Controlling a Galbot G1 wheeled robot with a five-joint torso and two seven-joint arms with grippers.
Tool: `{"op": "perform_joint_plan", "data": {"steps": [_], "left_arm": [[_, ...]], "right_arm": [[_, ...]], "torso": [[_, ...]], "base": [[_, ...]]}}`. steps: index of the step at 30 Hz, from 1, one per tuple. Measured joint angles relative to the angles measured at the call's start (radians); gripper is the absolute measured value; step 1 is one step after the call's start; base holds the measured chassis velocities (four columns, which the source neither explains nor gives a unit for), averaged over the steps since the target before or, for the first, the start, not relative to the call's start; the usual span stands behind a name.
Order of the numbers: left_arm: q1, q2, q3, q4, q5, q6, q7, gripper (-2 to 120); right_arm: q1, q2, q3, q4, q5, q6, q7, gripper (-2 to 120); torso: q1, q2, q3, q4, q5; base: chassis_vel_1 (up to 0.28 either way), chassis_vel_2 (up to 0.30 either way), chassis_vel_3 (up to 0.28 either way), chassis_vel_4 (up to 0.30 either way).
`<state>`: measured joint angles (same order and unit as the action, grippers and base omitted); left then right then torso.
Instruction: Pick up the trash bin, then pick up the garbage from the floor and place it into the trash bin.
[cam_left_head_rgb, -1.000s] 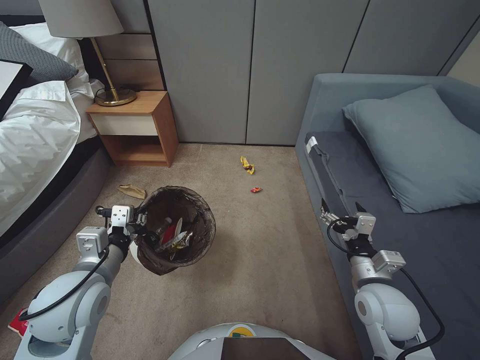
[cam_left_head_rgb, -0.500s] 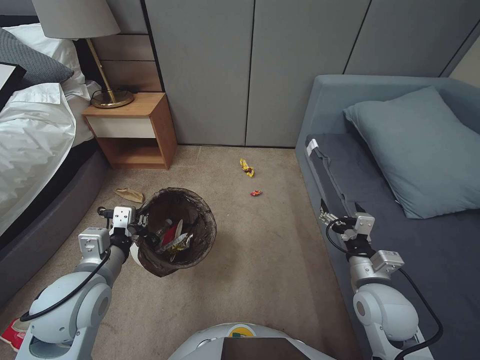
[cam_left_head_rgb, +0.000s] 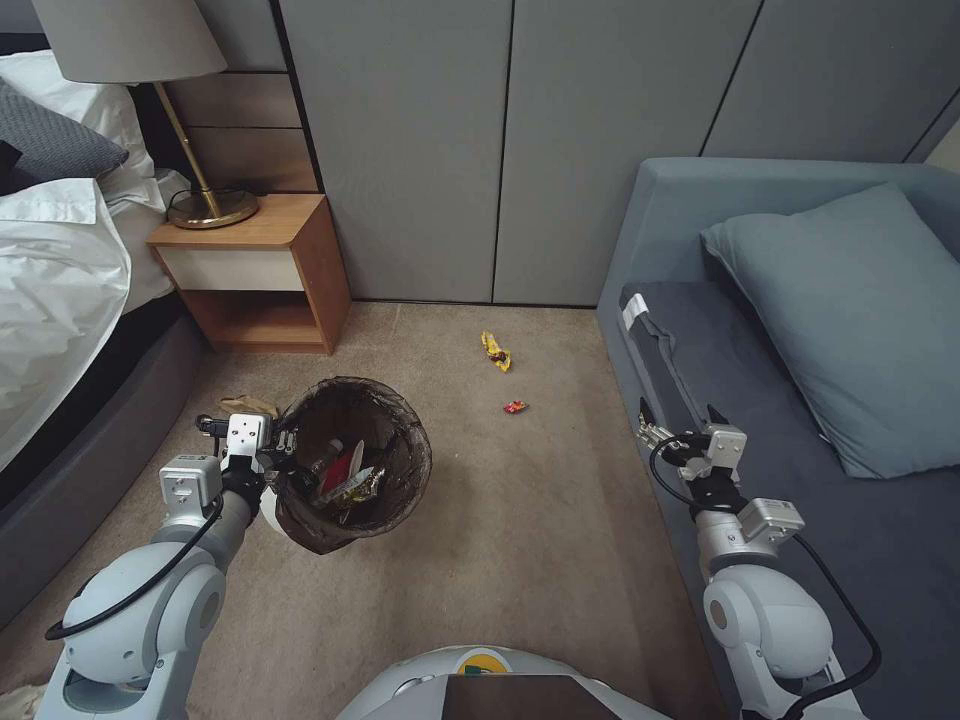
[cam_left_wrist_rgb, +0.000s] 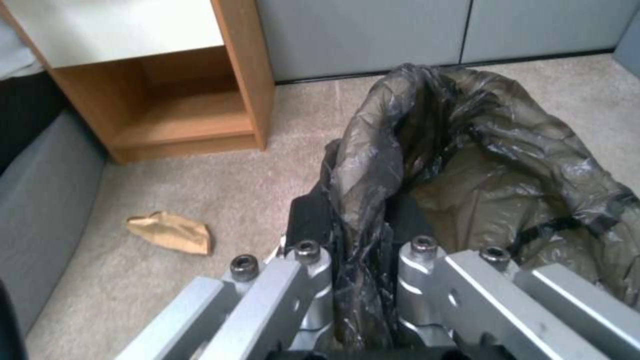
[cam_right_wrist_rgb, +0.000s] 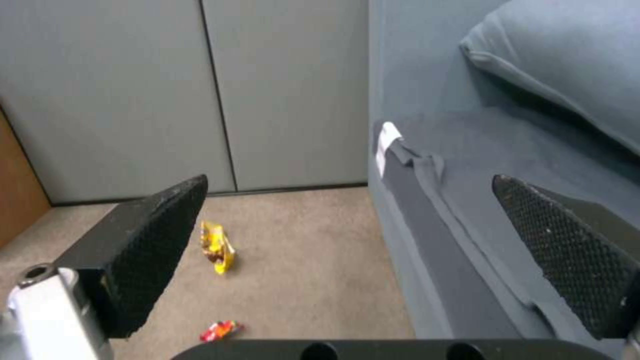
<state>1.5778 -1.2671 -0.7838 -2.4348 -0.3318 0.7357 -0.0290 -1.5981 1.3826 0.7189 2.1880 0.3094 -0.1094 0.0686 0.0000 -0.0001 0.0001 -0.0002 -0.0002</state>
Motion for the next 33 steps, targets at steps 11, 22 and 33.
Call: {"op": "perform_joint_plan", "data": {"steps": [11, 22, 33], "left_arm": [[-0.003, 0.002, -0.001, 0.005, 0.0, 0.0, -0.001, 7], [-0.001, 0.005, -0.003, 0.004, -0.001, 0.0, -0.001, 7], [-0.003, 0.006, -0.002, 0.007, -0.001, 0.0, -0.001, 7]], "right_arm": [[0.001, 0.0, -0.005, -0.003, -0.002, 0.0, -0.001, 100], [-0.008, 0.003, -0.014, -0.002, -0.008, 0.005, -0.001, 100], [-0.008, 0.003, -0.017, -0.004, -0.01, 0.007, -0.002, 100]], "torso": [[0.0, 0.0, 0.0, 0.0002, 0.0003], [0.0, 0.0, 0.0, 0.0003, 0.0003], [0.0, 0.0, 0.0, 0.0004, 0.0002]], "base": [[-0.142, 0.142, 0.135, -0.14], [-0.14, 0.134, 0.138, -0.135], [-0.136, 0.126, 0.133, -0.135]]}}
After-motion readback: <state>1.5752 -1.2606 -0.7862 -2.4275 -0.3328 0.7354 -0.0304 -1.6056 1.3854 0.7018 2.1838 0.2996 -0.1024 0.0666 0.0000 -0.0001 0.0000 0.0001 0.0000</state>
